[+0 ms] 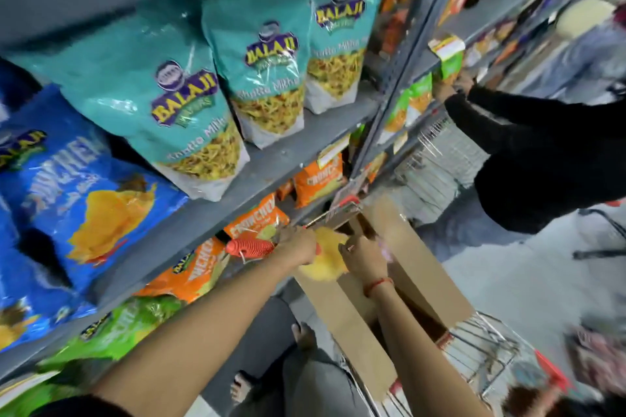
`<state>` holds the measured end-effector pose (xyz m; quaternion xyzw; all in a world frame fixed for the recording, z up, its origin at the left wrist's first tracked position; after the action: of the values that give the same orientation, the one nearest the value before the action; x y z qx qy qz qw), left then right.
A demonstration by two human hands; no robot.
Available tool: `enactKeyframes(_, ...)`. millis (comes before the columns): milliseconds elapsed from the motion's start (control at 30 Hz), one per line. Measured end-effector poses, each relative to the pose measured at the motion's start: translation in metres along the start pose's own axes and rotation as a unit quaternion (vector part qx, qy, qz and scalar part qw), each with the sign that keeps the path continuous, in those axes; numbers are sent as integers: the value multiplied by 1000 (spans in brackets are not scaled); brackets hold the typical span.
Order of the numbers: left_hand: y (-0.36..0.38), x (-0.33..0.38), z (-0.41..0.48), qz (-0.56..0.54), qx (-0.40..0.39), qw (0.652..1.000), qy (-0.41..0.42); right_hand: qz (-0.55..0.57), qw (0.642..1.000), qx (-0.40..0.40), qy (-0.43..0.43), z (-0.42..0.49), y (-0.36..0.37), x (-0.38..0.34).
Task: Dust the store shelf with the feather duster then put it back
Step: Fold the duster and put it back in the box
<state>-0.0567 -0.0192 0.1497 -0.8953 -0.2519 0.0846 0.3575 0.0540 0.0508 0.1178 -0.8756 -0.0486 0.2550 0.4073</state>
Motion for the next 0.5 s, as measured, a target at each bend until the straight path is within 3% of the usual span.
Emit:
enactKeyframes(367,58,-10,80,70,-88,992,-52,6,996,-61,60,36,64,28)
enactKeyframes(500,61,-14,90,100,-84,988,-81,7,993,-82,83,42,77,35)
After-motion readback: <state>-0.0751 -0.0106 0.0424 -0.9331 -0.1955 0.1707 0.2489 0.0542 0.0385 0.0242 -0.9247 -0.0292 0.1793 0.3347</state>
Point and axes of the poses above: each hand's wrist, its own z-axis towards the middle knuckle, its own y-axis out of the palm, x = y × z, the point moved 7 cm from there along z, towards the middle knuckle, and after that the axes turned 6 degrees about -x, right-handed, at the moved point
